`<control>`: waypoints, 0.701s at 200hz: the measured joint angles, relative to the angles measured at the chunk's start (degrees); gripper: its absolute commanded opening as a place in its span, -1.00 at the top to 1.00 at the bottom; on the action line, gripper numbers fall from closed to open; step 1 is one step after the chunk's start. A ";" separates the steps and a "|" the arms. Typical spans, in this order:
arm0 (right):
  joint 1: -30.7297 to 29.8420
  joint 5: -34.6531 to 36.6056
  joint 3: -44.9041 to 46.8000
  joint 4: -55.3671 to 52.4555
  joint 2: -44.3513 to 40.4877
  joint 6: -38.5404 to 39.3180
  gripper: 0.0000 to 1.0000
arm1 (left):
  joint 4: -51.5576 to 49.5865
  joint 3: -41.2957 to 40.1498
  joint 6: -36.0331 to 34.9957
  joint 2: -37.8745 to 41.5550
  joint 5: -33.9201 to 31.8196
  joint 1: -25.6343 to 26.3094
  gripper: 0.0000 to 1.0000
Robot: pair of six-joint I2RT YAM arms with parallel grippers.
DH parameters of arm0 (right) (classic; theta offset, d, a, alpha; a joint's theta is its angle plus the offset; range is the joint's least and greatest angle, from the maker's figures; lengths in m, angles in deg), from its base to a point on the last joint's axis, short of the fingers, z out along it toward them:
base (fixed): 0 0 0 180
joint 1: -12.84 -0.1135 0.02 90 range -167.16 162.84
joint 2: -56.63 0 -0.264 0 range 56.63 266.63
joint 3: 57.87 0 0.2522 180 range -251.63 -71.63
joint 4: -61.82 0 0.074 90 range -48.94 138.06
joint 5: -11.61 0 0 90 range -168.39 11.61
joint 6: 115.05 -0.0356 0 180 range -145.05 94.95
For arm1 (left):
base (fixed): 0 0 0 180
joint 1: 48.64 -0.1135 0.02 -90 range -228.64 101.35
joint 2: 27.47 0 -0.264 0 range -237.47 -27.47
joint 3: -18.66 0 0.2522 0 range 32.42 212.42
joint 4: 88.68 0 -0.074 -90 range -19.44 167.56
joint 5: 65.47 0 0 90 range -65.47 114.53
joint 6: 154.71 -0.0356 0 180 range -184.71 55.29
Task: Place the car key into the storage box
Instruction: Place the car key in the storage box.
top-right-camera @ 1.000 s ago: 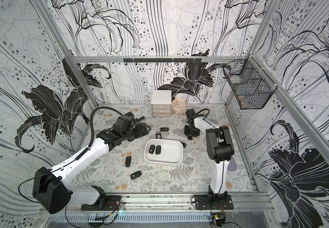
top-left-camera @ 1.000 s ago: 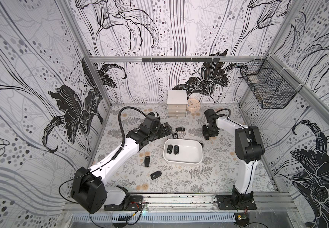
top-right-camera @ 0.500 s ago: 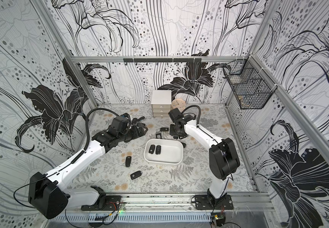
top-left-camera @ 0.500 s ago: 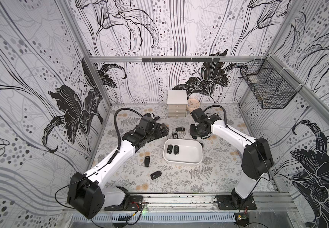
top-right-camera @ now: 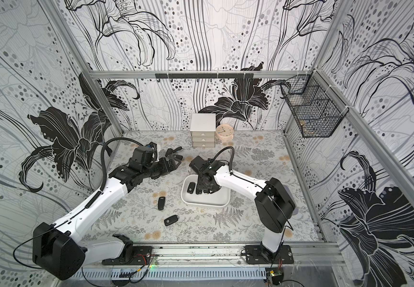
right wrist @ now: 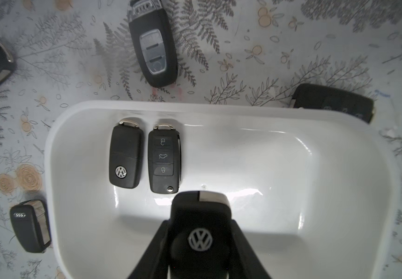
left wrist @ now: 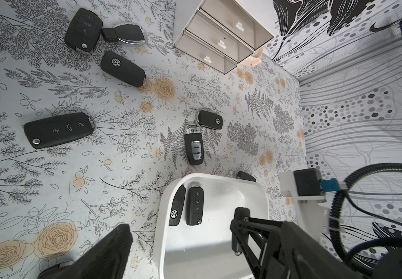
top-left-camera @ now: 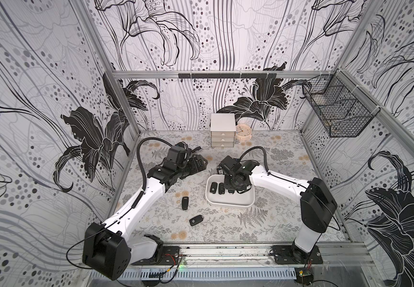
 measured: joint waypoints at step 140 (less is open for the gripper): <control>-0.09 1.46 -4.02 1.73 12.37 -2.69 0.31 | -1.55 0.00 -2.16 0.00 2.29 -1.95 -0.98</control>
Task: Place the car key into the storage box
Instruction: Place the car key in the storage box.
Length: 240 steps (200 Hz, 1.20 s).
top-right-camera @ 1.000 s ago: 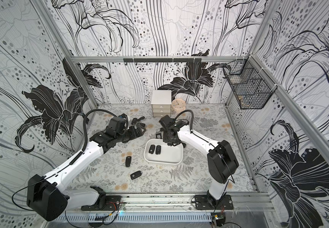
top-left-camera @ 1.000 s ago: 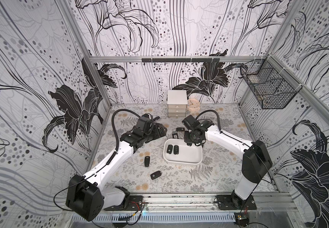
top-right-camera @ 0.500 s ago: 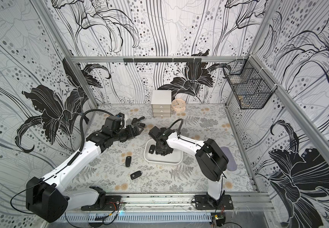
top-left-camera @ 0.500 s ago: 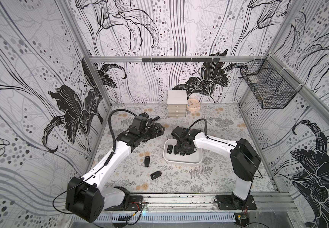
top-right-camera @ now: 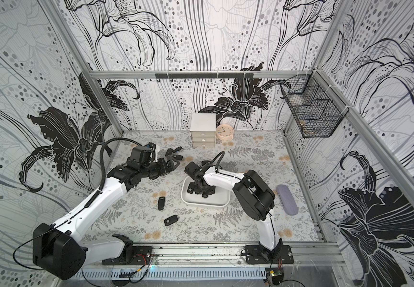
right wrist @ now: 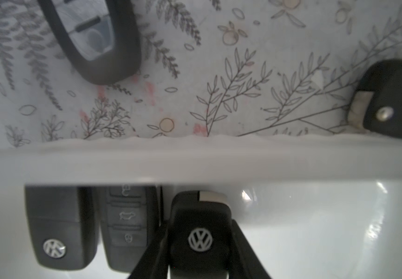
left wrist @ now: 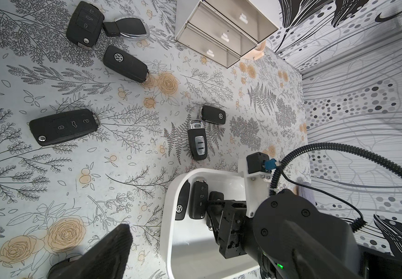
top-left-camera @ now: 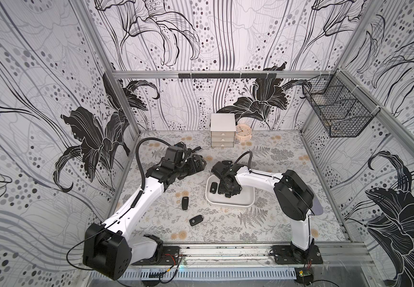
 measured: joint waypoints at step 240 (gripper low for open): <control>0.24 1.81 -5.16 -0.90 -1.46 6.38 -0.38 | -0.15 0.04 -0.28 -0.96 1.09 -0.74 -0.99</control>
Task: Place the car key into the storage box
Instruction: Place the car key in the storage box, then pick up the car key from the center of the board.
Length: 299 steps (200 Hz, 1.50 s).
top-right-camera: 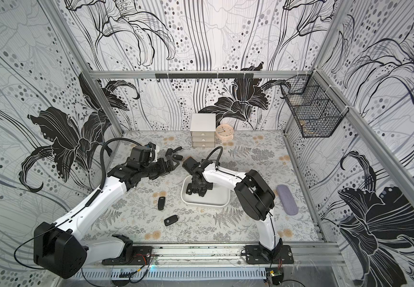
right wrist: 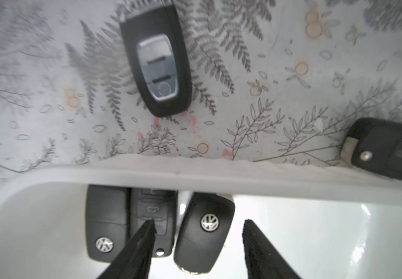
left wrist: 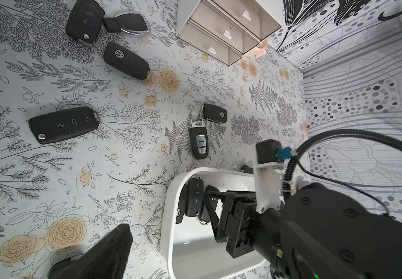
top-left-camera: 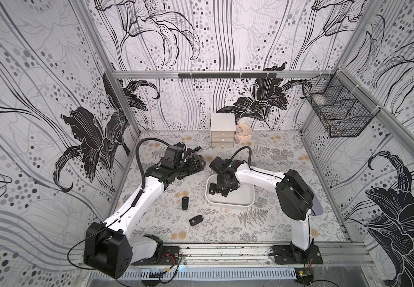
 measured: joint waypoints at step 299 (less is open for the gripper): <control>15.19 -1.22 -29.59 -4.24 22.21 40.39 -1.00 | -0.66 15.63 -0.96 -13.22 -4.02 -0.26 -0.99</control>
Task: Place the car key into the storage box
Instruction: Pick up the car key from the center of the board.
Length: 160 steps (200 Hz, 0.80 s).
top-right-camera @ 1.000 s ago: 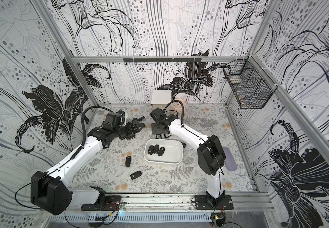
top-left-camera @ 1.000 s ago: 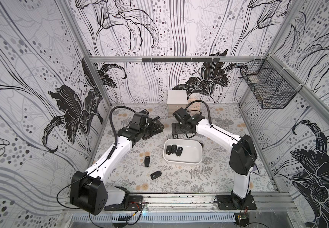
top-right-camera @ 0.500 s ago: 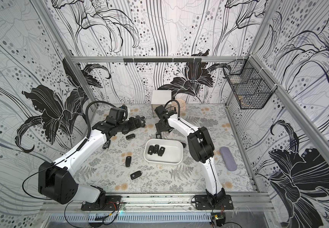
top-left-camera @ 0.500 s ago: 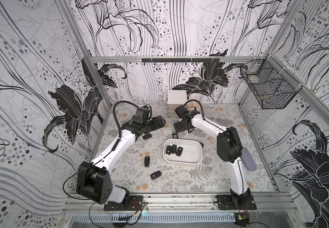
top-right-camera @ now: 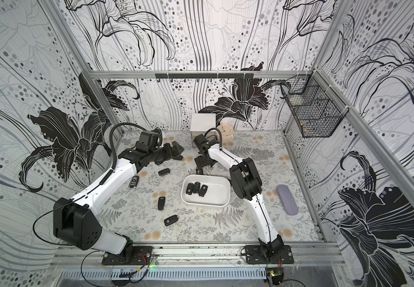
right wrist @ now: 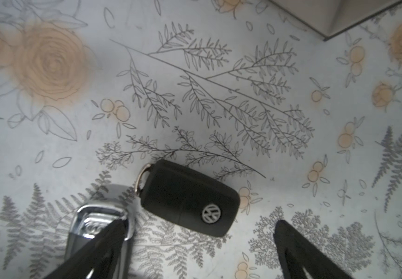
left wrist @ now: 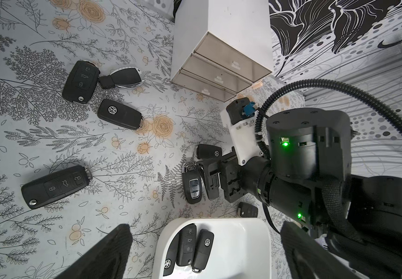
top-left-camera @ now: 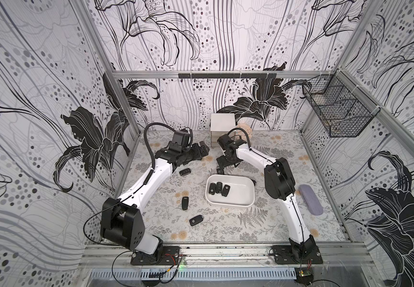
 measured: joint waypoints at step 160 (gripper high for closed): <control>2.91 -2.21 -3.26 0.11 3.76 1.27 -0.68 | -0.28 0.85 0.50 -1.51 -0.15 -0.02 -0.99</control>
